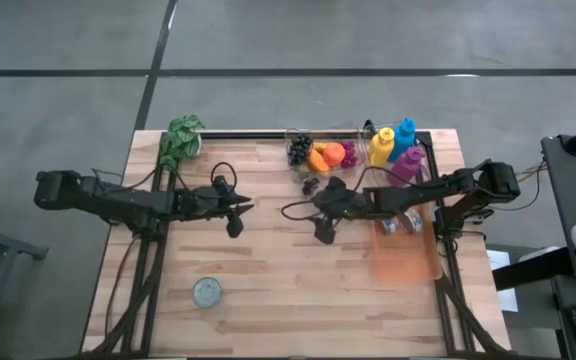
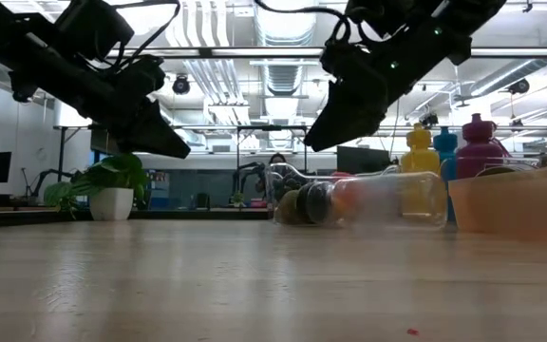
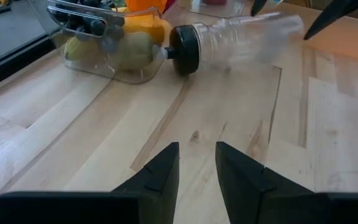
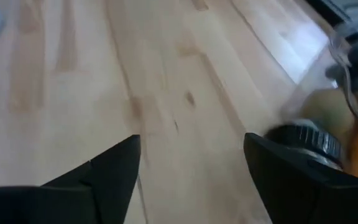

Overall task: Pick & Place Food Item
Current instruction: Put the black water bottle into the right transparent bin

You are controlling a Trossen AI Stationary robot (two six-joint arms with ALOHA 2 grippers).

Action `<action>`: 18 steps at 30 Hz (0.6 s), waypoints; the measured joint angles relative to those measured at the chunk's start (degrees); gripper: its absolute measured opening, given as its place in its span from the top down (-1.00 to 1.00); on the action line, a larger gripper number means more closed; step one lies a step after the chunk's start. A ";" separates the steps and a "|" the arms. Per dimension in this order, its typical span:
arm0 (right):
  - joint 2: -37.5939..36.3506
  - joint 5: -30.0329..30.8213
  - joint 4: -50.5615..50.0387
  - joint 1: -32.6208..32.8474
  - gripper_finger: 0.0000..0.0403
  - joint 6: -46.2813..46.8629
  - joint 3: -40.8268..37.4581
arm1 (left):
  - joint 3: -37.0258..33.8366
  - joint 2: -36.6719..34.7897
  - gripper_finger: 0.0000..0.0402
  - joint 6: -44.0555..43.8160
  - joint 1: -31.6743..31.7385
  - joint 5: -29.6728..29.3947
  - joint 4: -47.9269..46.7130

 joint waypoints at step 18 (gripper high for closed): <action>0.04 4.94 -6.77 -3.96 -0.75 -1.26 0.57 | 0.02 0.00 0.46 -0.46 0.00 0.00 0.00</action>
